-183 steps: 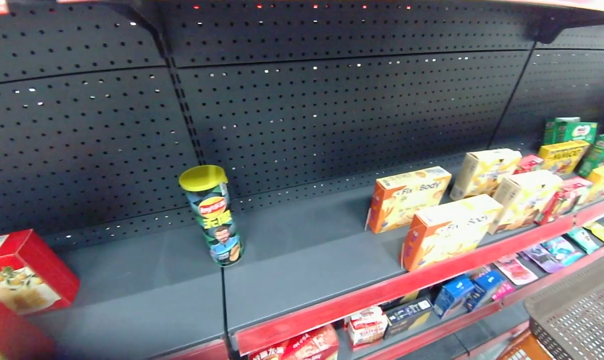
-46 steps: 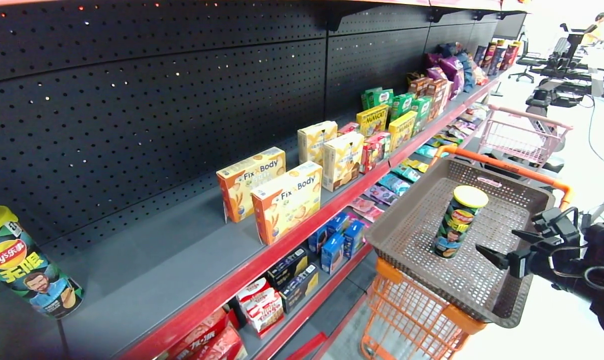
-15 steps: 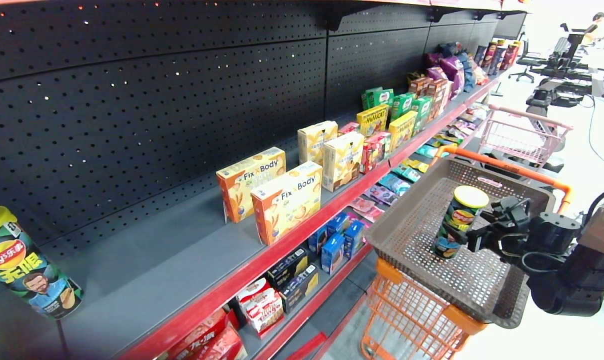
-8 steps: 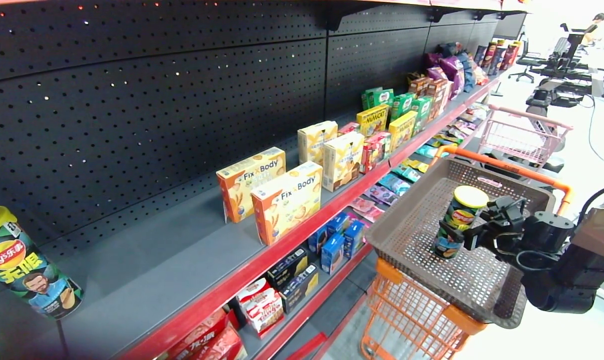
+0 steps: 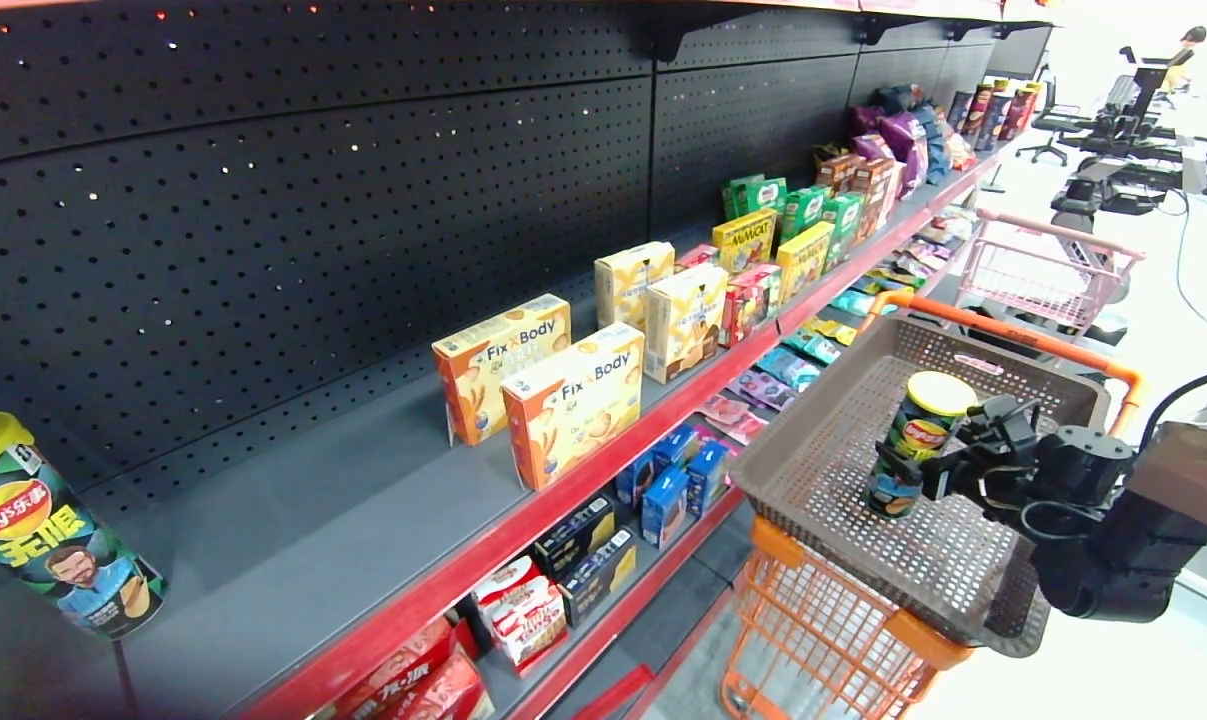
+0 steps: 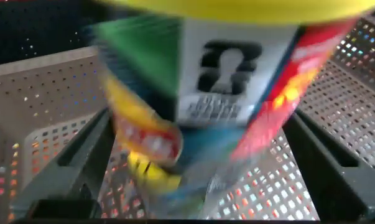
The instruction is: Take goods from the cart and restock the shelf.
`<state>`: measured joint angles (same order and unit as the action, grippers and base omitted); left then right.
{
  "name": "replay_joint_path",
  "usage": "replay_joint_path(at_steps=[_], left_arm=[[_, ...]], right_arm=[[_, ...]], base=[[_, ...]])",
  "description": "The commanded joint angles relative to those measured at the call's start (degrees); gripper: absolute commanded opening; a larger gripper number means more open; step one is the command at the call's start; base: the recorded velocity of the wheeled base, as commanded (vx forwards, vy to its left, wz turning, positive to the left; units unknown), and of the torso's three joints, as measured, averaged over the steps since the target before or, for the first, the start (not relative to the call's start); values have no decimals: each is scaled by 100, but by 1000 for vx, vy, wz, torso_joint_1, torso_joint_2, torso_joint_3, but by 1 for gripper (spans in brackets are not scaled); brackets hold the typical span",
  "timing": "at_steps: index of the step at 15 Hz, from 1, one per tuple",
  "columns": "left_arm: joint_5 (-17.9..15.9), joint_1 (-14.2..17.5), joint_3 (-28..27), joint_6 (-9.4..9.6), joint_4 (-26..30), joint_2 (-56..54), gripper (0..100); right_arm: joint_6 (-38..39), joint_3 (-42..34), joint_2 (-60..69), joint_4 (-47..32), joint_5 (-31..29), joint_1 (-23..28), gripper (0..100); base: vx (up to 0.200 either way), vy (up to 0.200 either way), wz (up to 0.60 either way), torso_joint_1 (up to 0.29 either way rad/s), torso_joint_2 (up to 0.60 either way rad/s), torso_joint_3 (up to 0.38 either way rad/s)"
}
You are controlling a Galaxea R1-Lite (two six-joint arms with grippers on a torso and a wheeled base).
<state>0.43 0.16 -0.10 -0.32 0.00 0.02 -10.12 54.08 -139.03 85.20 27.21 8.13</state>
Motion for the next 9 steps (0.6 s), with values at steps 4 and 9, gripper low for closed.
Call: replay_joint_path(at_steps=[4,9], left_arm=[[1,2,1,-3,0,-2,100],[1,2,1,-3,0,-2,100]], right_arm=[[63,657,-317,-302,12,-66,100],[63,701,-396,-302,39,-207,0]], base=[[0,0,0,0,0,0],[0,0,0,0,0,0]])
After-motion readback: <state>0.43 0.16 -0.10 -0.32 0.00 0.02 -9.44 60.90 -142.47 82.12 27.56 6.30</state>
